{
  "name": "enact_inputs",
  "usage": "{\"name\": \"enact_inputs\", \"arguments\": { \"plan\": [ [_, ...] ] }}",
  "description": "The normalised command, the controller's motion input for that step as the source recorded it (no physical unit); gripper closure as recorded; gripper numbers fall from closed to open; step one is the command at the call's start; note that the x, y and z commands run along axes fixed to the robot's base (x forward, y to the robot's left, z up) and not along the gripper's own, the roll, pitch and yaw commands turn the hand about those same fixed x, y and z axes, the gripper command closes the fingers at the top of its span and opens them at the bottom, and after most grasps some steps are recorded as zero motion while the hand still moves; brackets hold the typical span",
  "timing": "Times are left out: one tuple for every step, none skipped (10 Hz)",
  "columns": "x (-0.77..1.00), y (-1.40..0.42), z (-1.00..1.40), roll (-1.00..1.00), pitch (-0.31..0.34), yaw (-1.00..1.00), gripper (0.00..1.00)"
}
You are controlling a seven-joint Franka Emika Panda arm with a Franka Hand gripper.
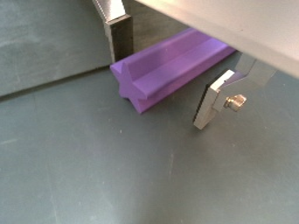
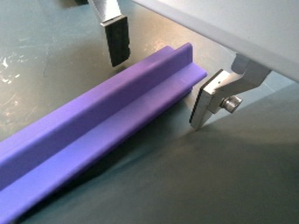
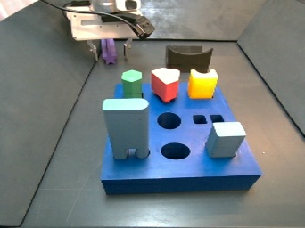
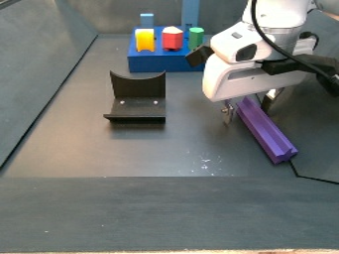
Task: Pick up the star object. Move up. Place the star object on the fixture. Regrasp the star object. Move to above the board. Insert the star object.
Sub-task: Pick up the star object.
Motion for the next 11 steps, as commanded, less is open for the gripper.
{"name": "enact_inputs", "arguments": {
  "plan": [
    [0.00, 0.20, -0.95, -0.01, -0.134, 0.04, 0.00],
    [0.00, 0.02, -0.22, -0.18, -0.166, 0.00, 0.00],
    [0.00, 0.01, -0.27, -0.19, -0.167, 0.00, 0.00],
    [0.00, 0.00, -0.24, -0.06, -0.179, 0.02, 0.00],
    [0.00, 0.00, 0.00, 0.00, 0.000, 0.00, 1.00],
    [0.00, 0.00, 0.00, 0.00, 0.000, 0.00, 1.00],
    [0.00, 0.00, 0.00, 0.00, 0.000, 0.00, 1.00],
    [0.00, 0.00, 0.00, 0.00, 0.000, 0.00, 1.00],
    [0.00, 0.00, 0.00, 0.00, 0.000, 0.00, 1.00],
    [0.00, 0.00, 0.00, 0.00, 0.000, 0.00, 1.00],
    [0.00, 0.00, 0.00, 0.00, 0.000, 0.00, 1.00]
  ]
}}
